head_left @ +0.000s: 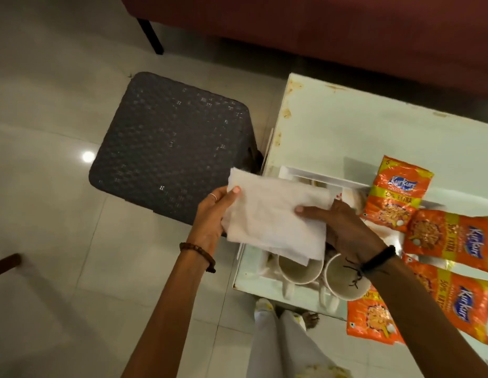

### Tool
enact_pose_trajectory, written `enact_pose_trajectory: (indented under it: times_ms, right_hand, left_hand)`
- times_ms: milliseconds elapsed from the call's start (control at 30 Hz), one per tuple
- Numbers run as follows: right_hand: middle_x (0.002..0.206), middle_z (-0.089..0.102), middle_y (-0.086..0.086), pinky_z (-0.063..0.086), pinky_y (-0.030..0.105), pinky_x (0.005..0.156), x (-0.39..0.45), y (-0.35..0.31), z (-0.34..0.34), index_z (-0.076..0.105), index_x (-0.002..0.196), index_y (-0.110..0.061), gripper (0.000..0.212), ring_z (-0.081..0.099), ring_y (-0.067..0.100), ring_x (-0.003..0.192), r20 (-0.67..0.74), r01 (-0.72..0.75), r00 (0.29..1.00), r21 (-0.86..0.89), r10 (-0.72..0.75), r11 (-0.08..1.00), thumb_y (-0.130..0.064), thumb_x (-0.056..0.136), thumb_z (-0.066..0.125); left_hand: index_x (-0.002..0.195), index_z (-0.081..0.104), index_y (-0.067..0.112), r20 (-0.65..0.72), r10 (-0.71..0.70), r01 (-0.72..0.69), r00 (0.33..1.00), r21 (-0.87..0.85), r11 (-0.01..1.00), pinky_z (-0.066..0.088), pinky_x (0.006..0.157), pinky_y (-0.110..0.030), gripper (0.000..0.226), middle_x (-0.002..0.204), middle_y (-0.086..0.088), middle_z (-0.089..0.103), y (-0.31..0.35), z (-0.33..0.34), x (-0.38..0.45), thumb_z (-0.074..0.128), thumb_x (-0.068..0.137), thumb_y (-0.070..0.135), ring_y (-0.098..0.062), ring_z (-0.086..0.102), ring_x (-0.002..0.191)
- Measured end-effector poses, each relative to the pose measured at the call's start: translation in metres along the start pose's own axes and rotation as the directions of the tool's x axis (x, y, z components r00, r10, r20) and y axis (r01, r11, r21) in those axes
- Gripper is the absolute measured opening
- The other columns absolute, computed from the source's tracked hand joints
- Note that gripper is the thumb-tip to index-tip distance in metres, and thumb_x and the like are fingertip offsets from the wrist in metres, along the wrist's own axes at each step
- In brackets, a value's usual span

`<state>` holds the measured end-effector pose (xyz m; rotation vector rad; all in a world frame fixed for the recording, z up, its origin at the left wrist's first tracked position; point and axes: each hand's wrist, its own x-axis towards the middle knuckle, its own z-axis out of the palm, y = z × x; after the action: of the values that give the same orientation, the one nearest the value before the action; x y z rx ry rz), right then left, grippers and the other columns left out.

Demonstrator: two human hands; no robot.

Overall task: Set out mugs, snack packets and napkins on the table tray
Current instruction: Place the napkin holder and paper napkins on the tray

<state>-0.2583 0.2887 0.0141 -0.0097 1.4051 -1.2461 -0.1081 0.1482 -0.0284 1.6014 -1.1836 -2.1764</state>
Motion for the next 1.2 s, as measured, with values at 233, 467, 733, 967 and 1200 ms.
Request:
enact_pose_trajectory:
  times_ms: [233, 467, 733, 967, 1200]
  right_hand:
    - [0.081, 0.077, -0.006, 0.059, 0.023, 0.063, -0.033, 0.011, -0.045, 0.070, 0.089, -0.016, 0.022, 0.071, 0.010, 0.077, -0.086, 0.075, 0.994, 0.038, -0.072, 0.996, -0.006, 0.069, 0.068]
    - [0.067, 0.074, -0.013, 0.054, 0.014, 0.060, -0.061, 0.017, -0.069, 0.075, 0.073, -0.018, 0.041, 0.067, 0.001, 0.066, -0.183, 0.231, 0.953, -0.072, -0.241, 0.970, 0.013, 0.082, 0.049]
    - [0.080, 0.074, 0.006, 0.059, 0.025, 0.058, -0.080, 0.044, -0.090, 0.061, 0.090, 0.000, 0.052, 0.070, 0.021, 0.075, -0.098, -0.031, 0.992, 0.448, 0.083, 0.893, 0.022, 0.078, 0.016]
    - [0.101, 0.065, 0.010, 0.053, 0.018, 0.070, -0.069, 0.056, -0.099, 0.064, 0.094, -0.012, 0.026, 0.062, 0.018, 0.091, -0.321, 0.080, 0.936, -0.208, -0.146, 0.975, 0.010, 0.080, 0.057]
    - [0.097, 0.052, 0.019, 0.032, 0.018, 0.068, -0.031, 0.066, -0.096, 0.065, 0.105, -0.001, 0.026, 0.051, 0.024, 0.087, -0.420, 0.051, 0.764, -0.717, -0.490, 0.695, -0.005, 0.079, 0.066]
  left_hand:
    - [0.085, 0.062, 0.023, 0.153, 0.001, -0.009, 0.988, 0.049, 0.999, 0.054, 0.048, -0.019, 0.012, 0.065, 0.014, 0.073, -0.006, 0.042, -0.017, 0.065, 0.080, 0.012, -0.001, 0.068, 0.059]
    - [0.071, 0.072, 0.019, 0.453, -0.047, 0.007, 0.890, 0.090, 0.996, 0.056, 0.060, -0.020, 0.030, 0.081, 0.006, 0.075, 0.000, 0.065, -0.037, 0.055, 0.079, -0.004, -0.008, 0.069, 0.079]
    - [0.073, 0.073, 0.017, 0.457, -0.141, 0.276, 0.878, -0.242, 0.930, 0.060, 0.060, -0.029, 0.028, 0.090, -0.004, 0.076, -0.028, 0.065, -0.051, 0.048, 0.076, 0.003, -0.021, 0.072, 0.083]
    - [0.085, 0.064, 0.024, 0.269, -0.001, -0.102, 0.963, 0.369, 0.924, 0.057, 0.070, -0.026, 0.030, 0.100, 0.006, 0.063, -0.037, 0.074, -0.037, 0.057, 0.082, -0.005, -0.016, 0.059, 0.099]
    - [0.106, 0.064, 0.001, 0.239, 0.392, -0.443, 0.889, 0.668, 0.598, 0.044, 0.075, -0.012, 0.029, 0.101, -0.001, 0.059, -0.028, 0.087, -0.010, 0.068, 0.078, 0.008, -0.017, 0.057, 0.095]
